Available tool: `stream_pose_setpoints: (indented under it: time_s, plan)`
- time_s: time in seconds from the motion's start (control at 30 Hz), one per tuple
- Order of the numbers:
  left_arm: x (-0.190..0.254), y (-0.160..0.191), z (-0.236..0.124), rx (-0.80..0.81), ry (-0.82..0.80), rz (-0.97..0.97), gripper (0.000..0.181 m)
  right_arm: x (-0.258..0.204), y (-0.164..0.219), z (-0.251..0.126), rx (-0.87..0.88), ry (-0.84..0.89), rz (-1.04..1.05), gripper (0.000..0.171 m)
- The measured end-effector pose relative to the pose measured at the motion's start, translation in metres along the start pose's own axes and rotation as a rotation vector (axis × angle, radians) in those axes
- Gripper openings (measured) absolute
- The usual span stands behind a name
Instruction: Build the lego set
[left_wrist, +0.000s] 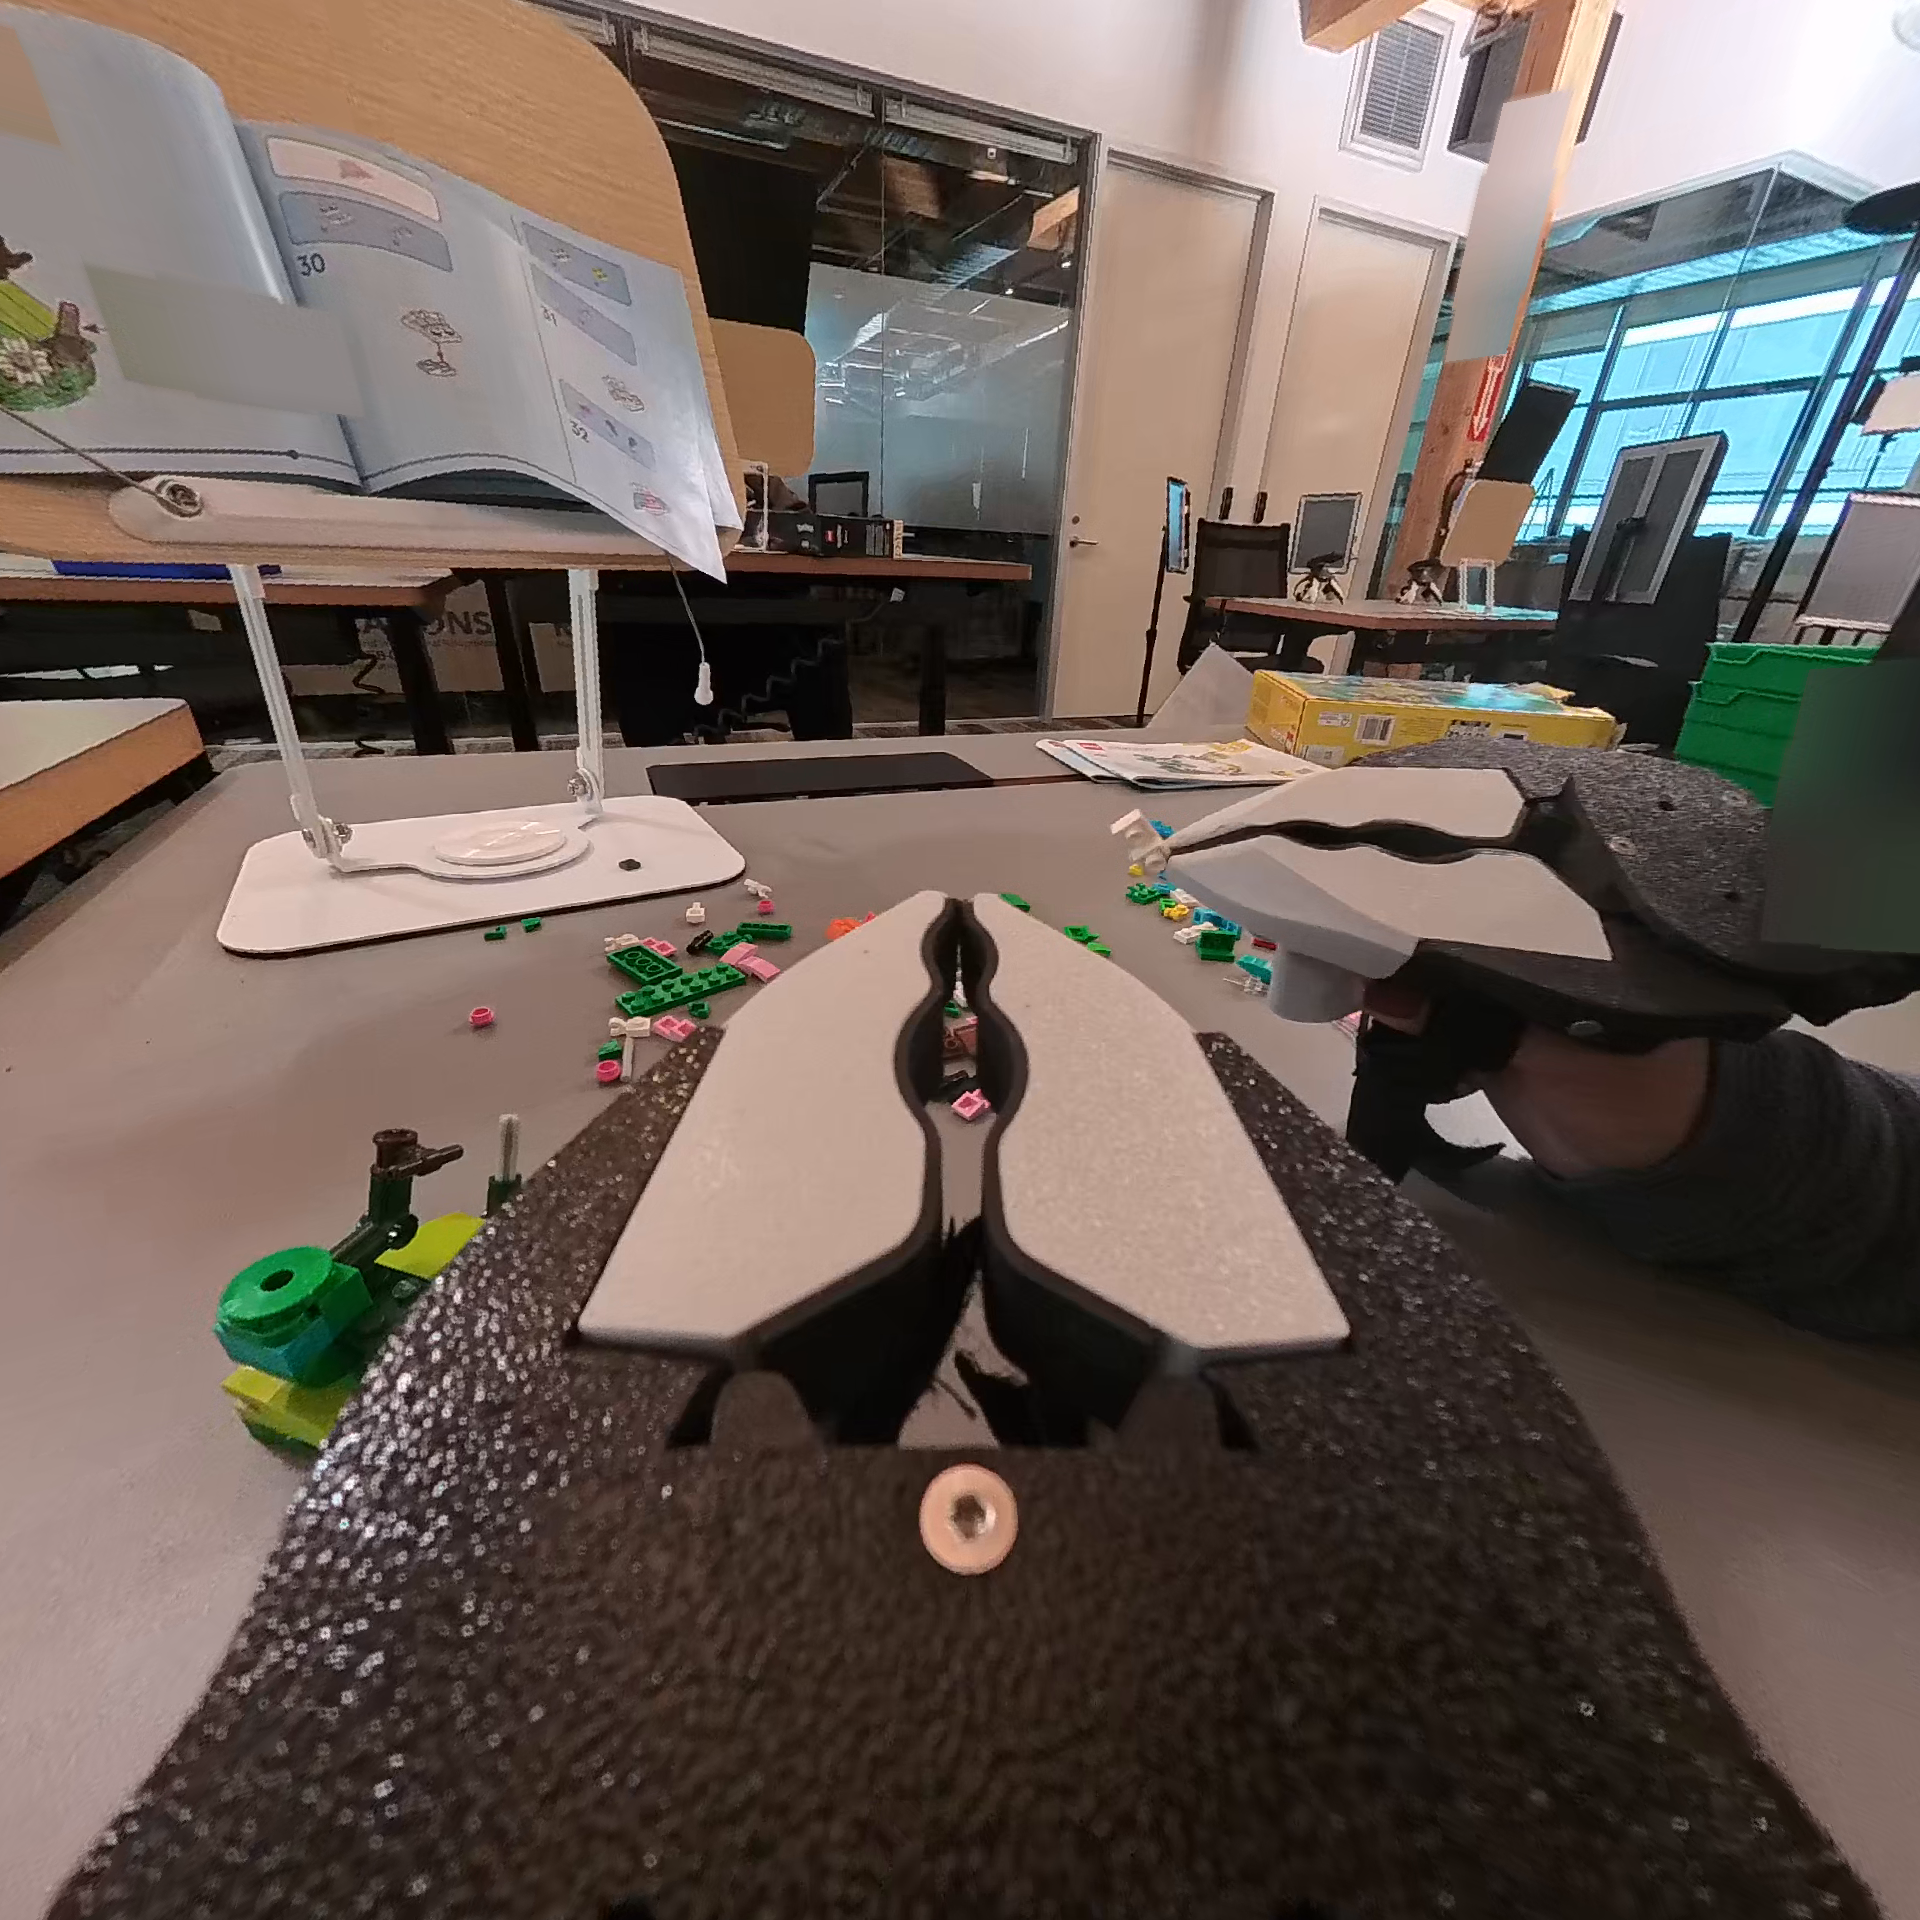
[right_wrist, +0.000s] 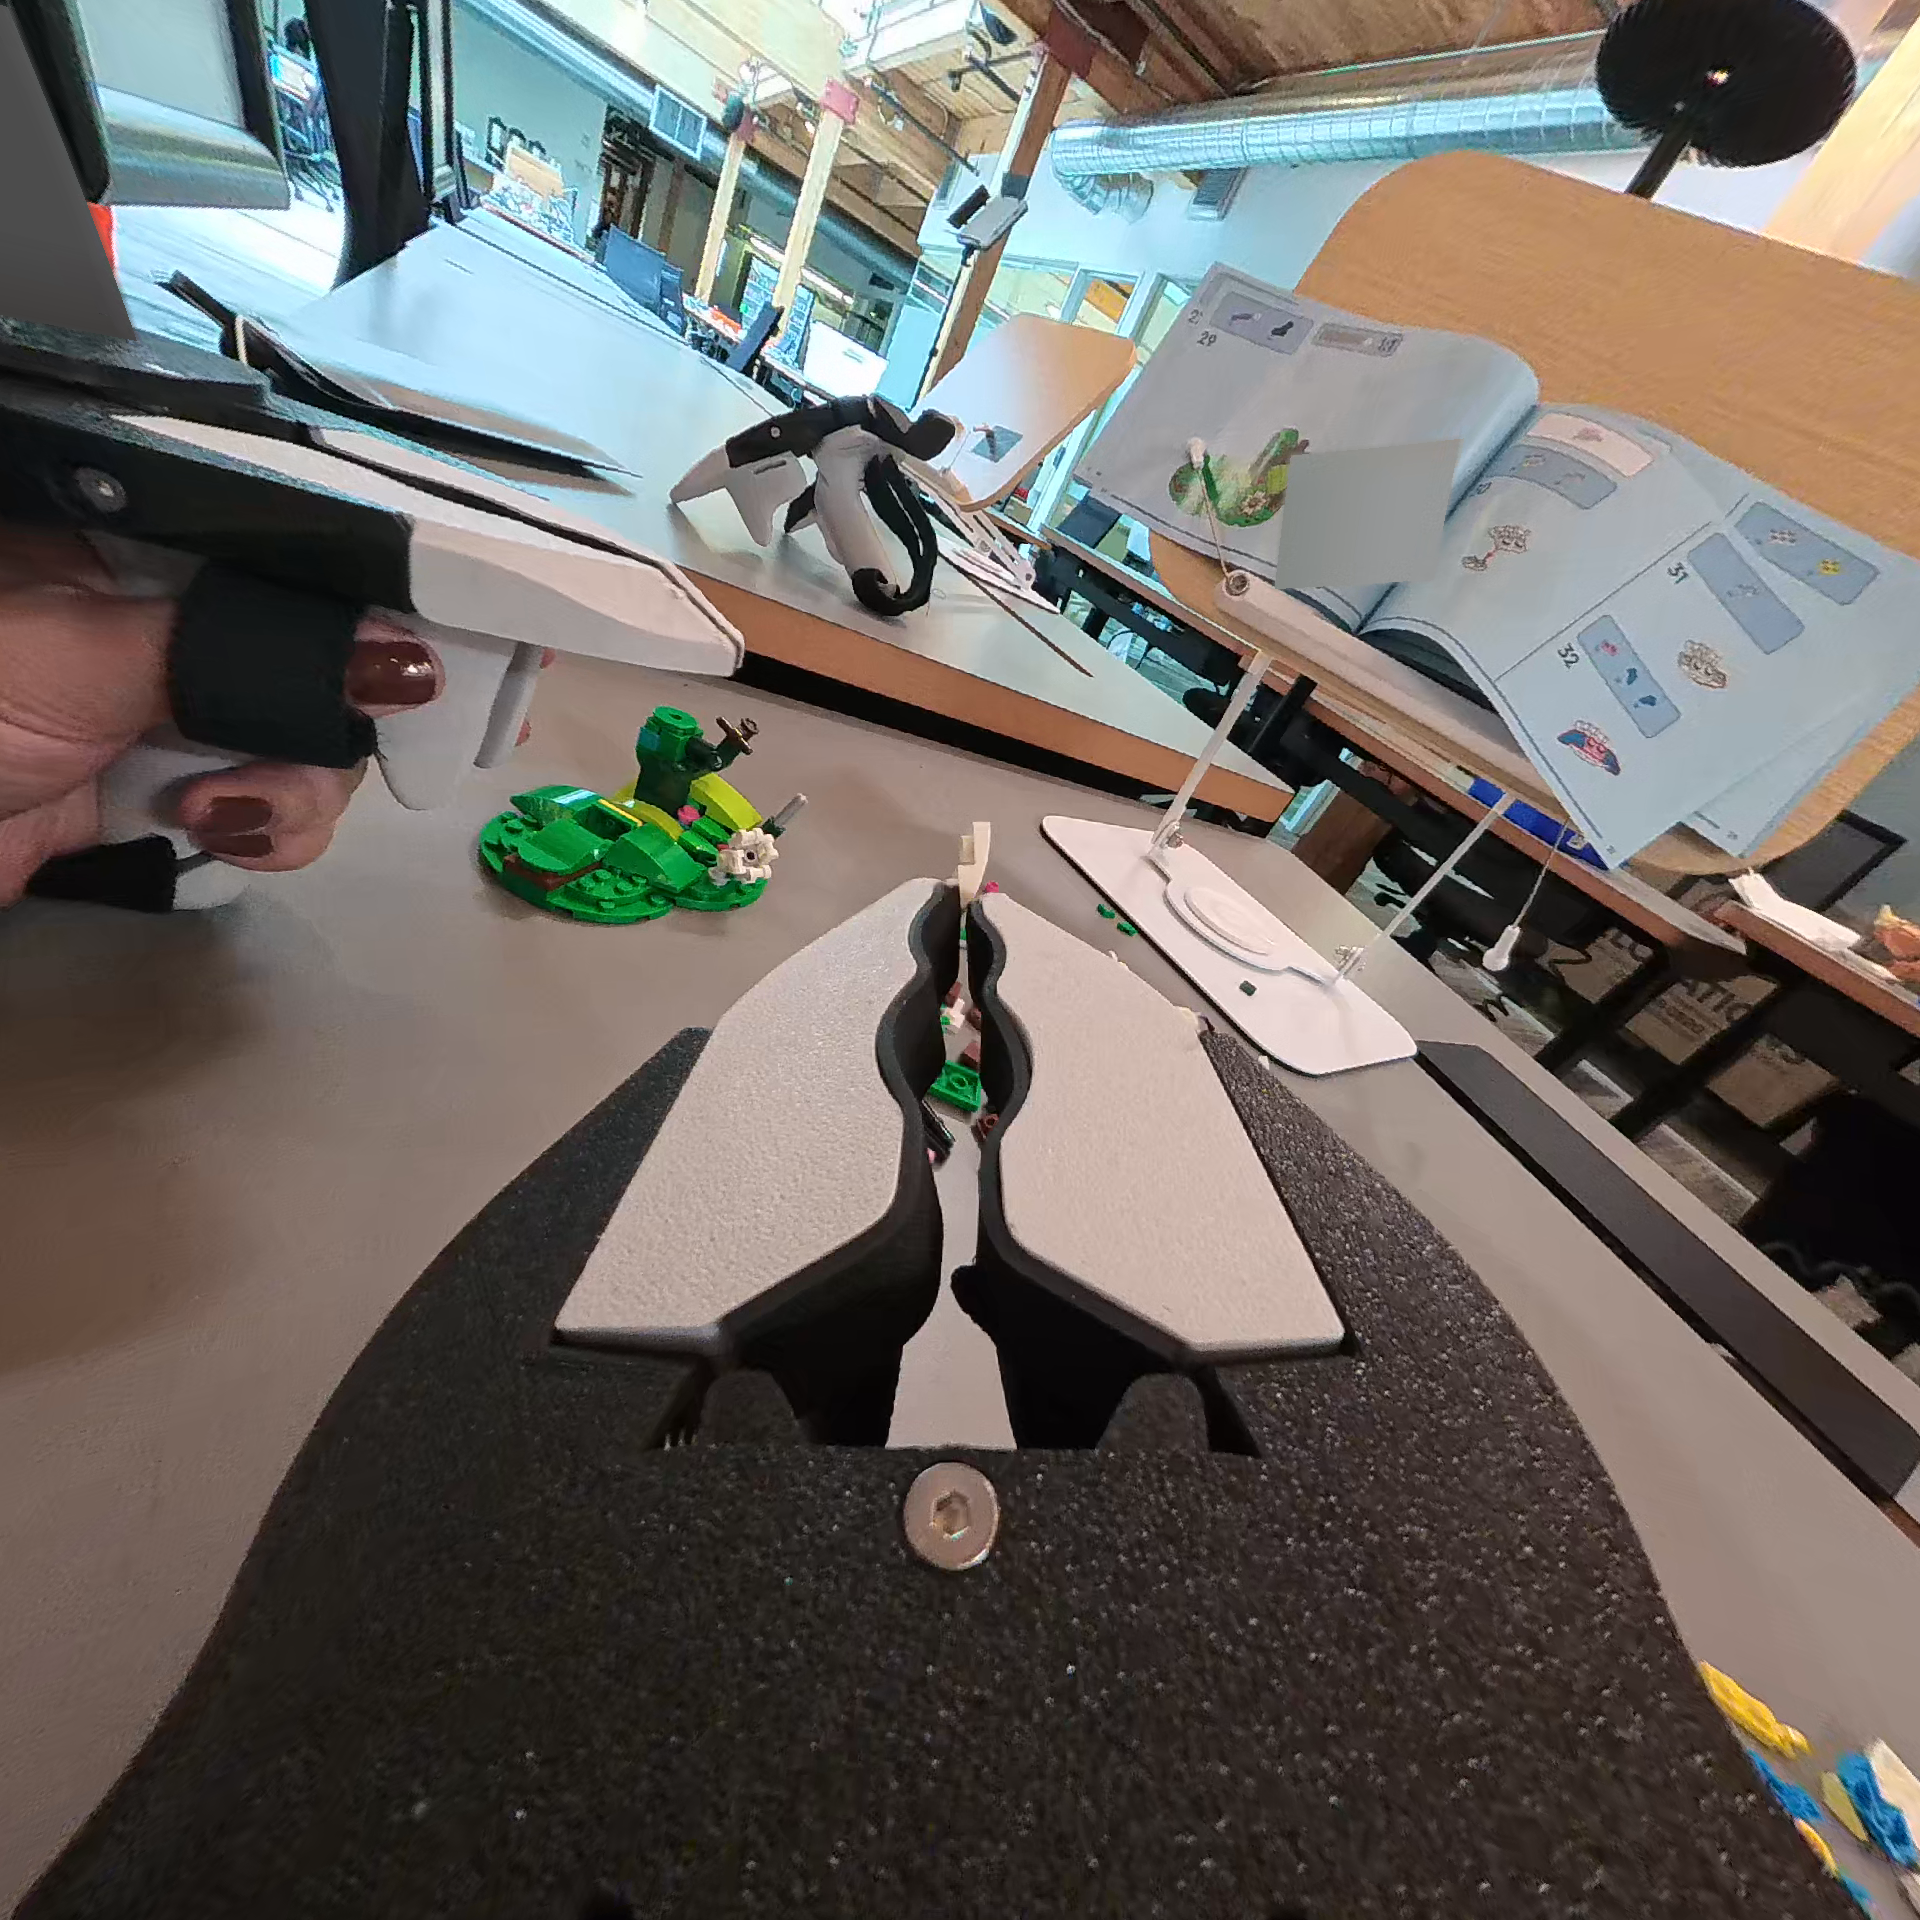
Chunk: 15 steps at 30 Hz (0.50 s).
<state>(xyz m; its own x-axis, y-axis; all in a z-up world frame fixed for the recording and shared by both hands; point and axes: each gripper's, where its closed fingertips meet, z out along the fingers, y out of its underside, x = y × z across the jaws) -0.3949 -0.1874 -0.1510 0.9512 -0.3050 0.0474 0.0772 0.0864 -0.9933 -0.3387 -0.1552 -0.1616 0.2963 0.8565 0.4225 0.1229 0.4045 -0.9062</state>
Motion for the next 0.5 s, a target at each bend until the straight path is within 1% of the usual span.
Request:
stream_pose_setpoints:
  time_s: [0.5]
  plan:
    - [0.0013,0.0003,-0.0001,-0.002,0.017,-0.014,0.0,-0.0013,-0.0006,-0.0003,0.009,-0.01,-0.003,0.0]
